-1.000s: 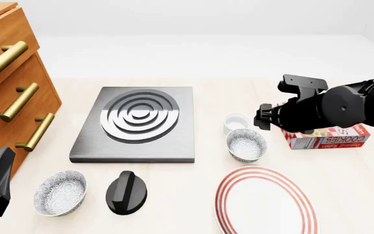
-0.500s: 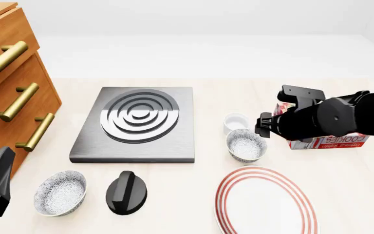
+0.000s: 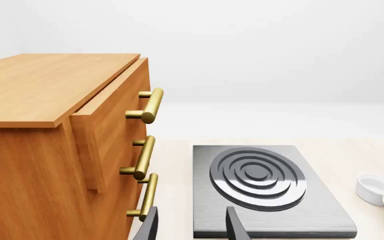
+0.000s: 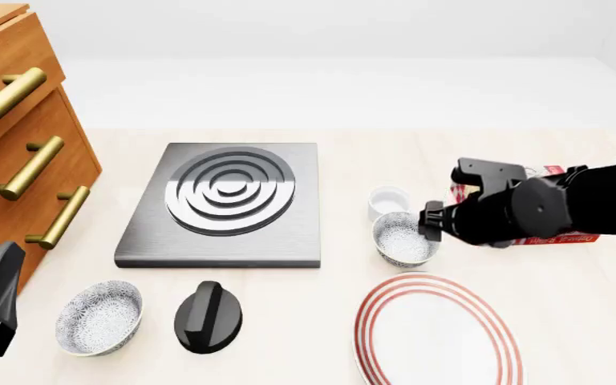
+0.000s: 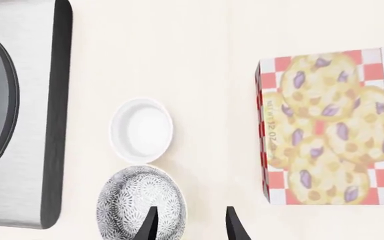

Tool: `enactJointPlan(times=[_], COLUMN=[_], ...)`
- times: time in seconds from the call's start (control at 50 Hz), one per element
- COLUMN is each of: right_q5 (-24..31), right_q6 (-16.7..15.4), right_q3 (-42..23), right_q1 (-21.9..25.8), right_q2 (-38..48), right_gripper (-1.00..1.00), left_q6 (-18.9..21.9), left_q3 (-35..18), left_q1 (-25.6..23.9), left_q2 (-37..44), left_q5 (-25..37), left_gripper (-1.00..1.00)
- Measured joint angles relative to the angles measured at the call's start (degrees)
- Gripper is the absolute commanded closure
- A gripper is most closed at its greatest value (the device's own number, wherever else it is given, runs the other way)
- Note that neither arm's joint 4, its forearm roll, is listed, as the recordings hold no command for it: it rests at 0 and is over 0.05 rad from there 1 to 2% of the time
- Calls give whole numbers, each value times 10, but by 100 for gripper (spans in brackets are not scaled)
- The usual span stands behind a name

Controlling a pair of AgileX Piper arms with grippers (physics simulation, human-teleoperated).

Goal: Pick the akita bowl between the plate and the ramekin and place it on the plate.

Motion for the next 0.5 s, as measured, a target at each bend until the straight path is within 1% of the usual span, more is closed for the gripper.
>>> enactJointPlan(times=[0.44, 0.46, 0.5], right_q5=[-17, -17, -18], right_q6=[-2, -3, -5], right_q3=[8, 8, 9], right_q1=[10, 10, 9], right_q2=[18, 17, 17], right_gripper=[-100, 100, 100], left_q6=[0, 0, 0], left_q3=[0, 0, 0], left_q1=[0, 0, 0], left_q2=[0, 0, 0], left_q5=[0, 0, 0], left_gripper=[-100, -100, -100])
